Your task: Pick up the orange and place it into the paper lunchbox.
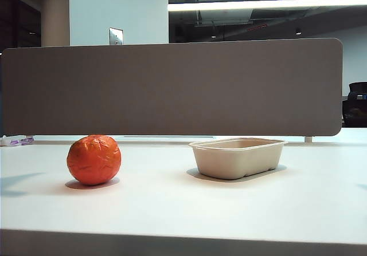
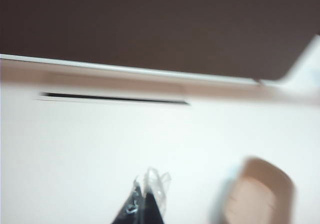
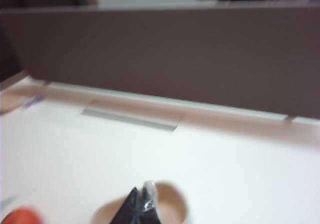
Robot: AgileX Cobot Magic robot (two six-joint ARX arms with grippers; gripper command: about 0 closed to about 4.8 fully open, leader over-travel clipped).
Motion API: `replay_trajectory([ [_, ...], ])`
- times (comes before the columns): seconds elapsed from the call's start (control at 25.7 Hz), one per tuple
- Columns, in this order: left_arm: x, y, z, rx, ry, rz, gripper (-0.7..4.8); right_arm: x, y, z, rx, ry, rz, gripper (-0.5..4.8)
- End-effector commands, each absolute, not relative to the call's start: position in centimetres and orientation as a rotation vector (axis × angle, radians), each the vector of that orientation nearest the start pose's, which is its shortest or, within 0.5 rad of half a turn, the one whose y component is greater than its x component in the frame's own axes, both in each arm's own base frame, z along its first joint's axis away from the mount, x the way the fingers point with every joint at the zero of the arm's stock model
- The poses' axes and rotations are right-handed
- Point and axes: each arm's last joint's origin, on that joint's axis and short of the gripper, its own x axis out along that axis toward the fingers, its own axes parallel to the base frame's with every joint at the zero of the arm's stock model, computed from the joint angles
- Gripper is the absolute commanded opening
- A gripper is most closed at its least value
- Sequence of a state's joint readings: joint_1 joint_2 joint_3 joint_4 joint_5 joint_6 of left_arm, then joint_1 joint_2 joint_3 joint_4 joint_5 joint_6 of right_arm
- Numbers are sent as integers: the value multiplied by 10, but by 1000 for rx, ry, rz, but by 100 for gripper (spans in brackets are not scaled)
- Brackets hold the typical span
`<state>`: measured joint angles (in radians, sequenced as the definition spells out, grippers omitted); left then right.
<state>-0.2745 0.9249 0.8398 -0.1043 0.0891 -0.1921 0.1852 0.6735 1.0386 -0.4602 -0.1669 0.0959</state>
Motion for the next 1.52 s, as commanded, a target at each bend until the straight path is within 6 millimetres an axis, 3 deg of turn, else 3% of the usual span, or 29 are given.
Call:
replay_trajectory([
  [0.04,210,-76,331,-94,245,-422,-3,114,35,395,93,208,406,-4],
  [0.12,218,-87,322,-74,286,-471,23,111,42,391,83,251,463,-4],
  [0.19,227,-100,307,-61,360,-512,277,106,51,387,57,291,493,-4],
  [0.27,233,-104,296,-49,413,-513,479,102,55,384,34,318,497,-4],
  [0.58,254,-114,258,17,583,-535,479,90,68,378,-50,369,500,-4],
  [0.9,272,-123,203,104,809,-559,479,87,72,378,-57,363,551,-4],
  [0.93,277,-124,187,112,871,-551,479,86,72,378,-56,361,551,-4],
  [0.97,278,-125,182,114,893,-549,479,85,71,379,-54,356,552,-4],
  [1.28,278,-125,176,116,919,-546,479,85,70,378,-57,362,549,-4],
  [1.32,279,-125,176,116,918,-547,360,84,69,376,-71,385,536,-4],
  [1.4,279,-125,177,114,910,-549,233,83,67,371,-106,433,492,-4],
  [1.52,281,-127,179,101,882,-550,222,82,66,368,-119,460,491,-4],
])
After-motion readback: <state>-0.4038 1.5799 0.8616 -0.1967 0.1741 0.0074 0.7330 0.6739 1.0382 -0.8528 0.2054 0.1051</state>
